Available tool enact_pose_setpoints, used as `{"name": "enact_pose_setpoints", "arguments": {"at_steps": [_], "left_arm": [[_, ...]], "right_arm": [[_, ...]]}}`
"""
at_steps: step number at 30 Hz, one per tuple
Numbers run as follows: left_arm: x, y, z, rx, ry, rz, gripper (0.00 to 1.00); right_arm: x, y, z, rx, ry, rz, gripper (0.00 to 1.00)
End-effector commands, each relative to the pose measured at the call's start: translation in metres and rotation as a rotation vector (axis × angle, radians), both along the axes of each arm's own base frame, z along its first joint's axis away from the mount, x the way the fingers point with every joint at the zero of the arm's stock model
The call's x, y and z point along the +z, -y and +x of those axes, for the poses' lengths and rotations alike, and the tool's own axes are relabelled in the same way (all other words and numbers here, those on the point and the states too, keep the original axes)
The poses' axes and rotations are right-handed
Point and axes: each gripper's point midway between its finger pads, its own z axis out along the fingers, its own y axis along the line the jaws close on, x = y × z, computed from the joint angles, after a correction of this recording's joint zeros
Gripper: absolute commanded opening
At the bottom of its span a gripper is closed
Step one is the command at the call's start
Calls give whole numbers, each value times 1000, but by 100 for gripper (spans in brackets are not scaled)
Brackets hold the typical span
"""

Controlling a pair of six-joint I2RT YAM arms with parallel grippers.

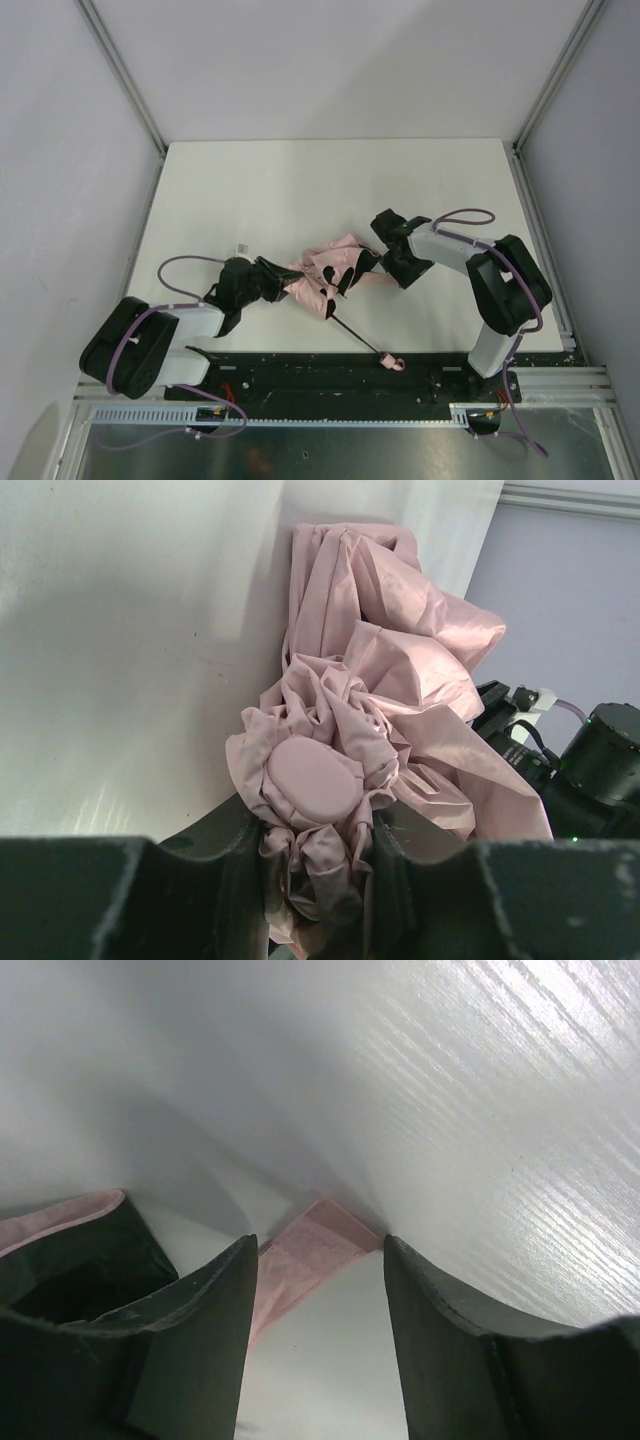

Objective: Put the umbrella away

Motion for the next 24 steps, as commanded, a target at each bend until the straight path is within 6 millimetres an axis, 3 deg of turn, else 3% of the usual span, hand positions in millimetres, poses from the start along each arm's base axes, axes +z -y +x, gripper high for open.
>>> {"name": "enact_pose_setpoints", "arguments": {"at_steps": [1, 5, 10, 14, 18, 21, 24], "left_arm": [[21, 7, 0, -34, 75, -50, 0], [22, 6, -3, -41, 84, -51, 0], [26, 9, -9, -94, 107, -55, 0], [35, 12, -13, -153, 145, -69, 0], [58, 14, -16, -213, 228, -97, 0], [73, 15, -17, -240, 271, -120, 0], [76, 15, -17, -233, 264, -136, 0]], "right_arm": [[-22, 1, -17, -52, -82, -74, 53], [-27, -3, -12, -33, -92, -93, 34], [-18, -6, 22, 37, 24, -96, 4], [-5, -4, 53, 72, 151, -118, 0], [13, -6, 84, 137, 283, -140, 0], [31, -12, 111, 191, 401, -153, 0], [42, -25, 135, 255, 482, -81, 0]]}}
